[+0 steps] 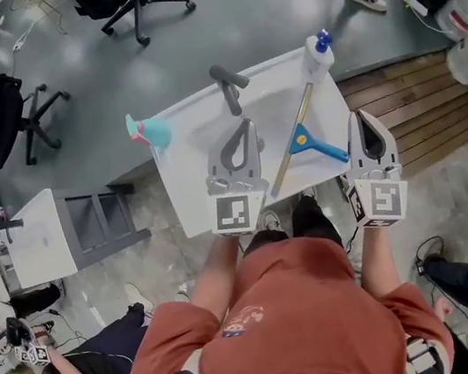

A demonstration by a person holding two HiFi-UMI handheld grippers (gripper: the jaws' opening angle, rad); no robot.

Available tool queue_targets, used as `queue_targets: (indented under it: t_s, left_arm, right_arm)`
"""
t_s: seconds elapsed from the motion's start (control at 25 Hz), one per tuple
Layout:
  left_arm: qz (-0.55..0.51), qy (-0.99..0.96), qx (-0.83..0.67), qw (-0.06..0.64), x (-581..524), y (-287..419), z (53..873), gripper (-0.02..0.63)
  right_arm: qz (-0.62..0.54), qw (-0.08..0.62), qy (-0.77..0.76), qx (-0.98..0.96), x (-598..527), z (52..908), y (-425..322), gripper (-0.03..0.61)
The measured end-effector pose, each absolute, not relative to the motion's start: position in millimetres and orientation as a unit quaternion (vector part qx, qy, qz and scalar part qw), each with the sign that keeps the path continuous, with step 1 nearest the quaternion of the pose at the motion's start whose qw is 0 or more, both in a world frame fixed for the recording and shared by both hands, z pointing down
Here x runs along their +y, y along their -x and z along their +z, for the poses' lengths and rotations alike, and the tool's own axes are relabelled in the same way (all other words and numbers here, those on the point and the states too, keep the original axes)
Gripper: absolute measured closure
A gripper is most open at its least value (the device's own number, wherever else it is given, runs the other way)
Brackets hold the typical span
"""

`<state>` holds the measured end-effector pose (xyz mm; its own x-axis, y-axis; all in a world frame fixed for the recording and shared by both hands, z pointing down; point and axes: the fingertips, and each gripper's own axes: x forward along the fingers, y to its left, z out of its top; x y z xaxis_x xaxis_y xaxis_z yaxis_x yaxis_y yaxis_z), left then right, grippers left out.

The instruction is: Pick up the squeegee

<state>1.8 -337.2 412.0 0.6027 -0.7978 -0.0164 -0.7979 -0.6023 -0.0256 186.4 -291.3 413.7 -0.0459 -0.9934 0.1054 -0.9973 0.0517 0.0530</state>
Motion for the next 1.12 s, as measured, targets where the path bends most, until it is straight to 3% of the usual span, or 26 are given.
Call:
queue_targets:
  t_s: [0.52,1.12]
  left_arm:
    - [-0.058,0.891,0.451,-0.005,-357,-32,476,0.595]
    - [-0.101,0.870,0.481,-0.029,-370,-28,526,0.595]
  right_arm:
    - [0.103,0.140,-0.604,-0.778,-322,527,-184,0.568]
    - [0.175,0.255,-0.468,-0.828,-313,624,-160,0.431]
